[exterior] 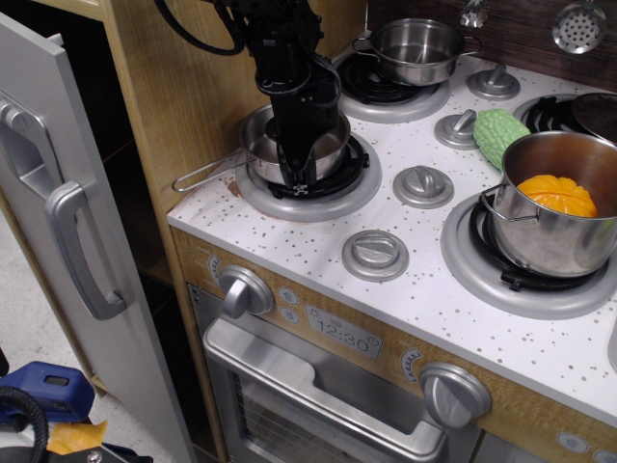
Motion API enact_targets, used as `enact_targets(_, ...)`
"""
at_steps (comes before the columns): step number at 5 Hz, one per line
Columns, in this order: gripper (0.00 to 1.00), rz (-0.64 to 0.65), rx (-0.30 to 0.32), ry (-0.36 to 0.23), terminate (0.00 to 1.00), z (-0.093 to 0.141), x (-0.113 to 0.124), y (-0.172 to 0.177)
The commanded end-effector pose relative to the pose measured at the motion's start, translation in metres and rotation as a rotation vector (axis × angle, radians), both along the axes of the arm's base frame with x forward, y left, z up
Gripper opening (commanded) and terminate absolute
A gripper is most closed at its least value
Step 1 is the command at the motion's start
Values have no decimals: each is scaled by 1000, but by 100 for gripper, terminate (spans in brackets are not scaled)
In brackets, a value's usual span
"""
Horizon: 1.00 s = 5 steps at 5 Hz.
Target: Pick up pan from stove
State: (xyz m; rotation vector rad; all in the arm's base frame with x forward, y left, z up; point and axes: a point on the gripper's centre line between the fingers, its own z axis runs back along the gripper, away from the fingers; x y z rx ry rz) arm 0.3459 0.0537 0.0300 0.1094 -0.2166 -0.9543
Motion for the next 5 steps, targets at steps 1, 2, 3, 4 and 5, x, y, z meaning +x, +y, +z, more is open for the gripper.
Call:
enact_targets(1,0,-14,31,-58,0,42,5,1)
enact_targets(2,0,-25,76,-84,0,63,5,-2)
enact_targets(3,0,-25,105,-98,0,86,8,-5)
enact_targets(4,0,-22,127,-118,0,111,12,-9)
enact_targets(5,0,-16,152,-140,100,129,14,-16)
